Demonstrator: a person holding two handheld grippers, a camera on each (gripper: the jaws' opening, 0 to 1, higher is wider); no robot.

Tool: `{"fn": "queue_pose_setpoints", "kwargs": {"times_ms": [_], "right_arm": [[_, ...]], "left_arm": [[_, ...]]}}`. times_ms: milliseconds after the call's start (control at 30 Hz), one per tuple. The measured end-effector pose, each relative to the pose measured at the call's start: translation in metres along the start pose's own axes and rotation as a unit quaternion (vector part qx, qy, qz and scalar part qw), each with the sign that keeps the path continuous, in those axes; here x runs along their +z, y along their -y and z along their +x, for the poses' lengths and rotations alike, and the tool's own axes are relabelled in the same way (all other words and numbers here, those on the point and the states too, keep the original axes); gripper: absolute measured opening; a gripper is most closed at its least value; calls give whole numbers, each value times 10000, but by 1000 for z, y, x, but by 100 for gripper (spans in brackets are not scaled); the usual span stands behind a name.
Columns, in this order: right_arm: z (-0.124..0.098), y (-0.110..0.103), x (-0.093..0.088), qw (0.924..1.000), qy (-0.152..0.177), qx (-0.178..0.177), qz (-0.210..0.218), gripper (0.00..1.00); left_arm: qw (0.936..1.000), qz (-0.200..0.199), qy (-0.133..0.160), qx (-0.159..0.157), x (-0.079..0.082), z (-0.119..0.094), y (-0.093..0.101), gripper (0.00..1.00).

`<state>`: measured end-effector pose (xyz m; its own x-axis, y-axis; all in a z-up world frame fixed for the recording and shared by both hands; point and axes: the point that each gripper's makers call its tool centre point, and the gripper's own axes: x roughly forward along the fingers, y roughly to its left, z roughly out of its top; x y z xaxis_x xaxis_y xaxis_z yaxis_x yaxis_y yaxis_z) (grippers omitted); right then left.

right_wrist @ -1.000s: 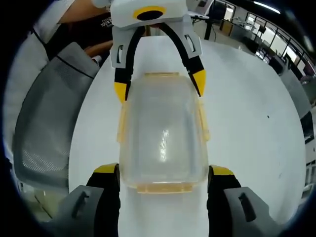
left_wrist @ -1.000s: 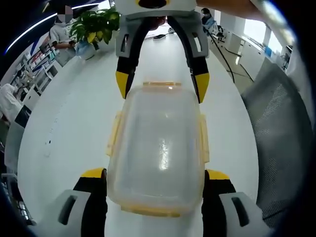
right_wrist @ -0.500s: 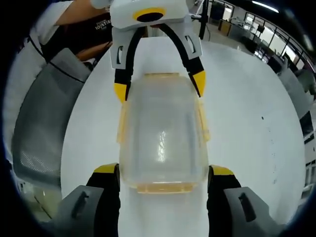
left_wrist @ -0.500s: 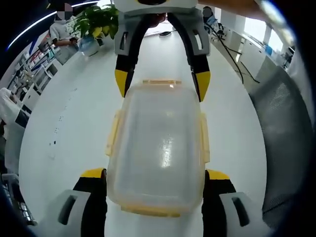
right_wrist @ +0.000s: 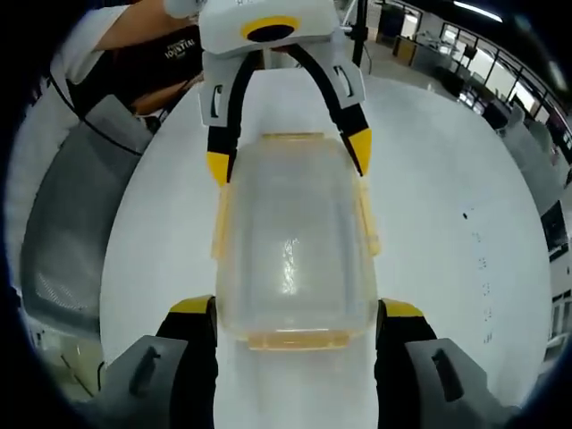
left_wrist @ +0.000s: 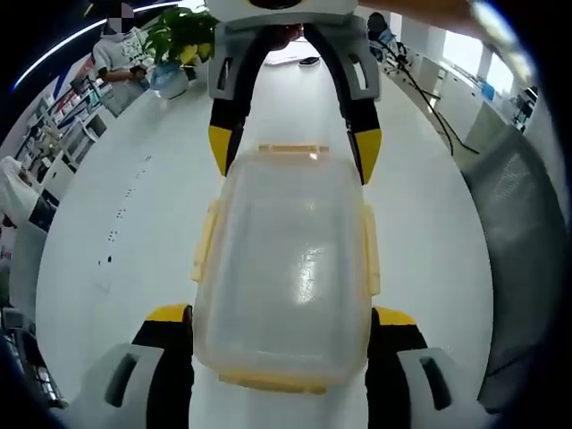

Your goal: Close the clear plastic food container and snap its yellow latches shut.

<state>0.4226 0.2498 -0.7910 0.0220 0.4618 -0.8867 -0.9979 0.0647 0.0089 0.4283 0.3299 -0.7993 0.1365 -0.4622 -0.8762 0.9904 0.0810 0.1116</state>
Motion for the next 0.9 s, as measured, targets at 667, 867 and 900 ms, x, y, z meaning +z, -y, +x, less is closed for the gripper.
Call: {"fn": "queue_pose_setpoints", "kwargs": {"times_ms": [667, 867, 900], "right_arm": [[0, 3, 0, 10000, -67, -28, 10, 70], [0, 2, 0, 10000, -83, -40, 7, 70], [0, 2, 0, 10000, -84, -49, 1, 70]], "left_arm": [[10000, 19, -79, 6, -2, 1, -12, 78], [10000, 6, -26, -2, -1, 1, -12, 78], [10000, 8, -13, 4, -1, 1, -12, 78]]}}
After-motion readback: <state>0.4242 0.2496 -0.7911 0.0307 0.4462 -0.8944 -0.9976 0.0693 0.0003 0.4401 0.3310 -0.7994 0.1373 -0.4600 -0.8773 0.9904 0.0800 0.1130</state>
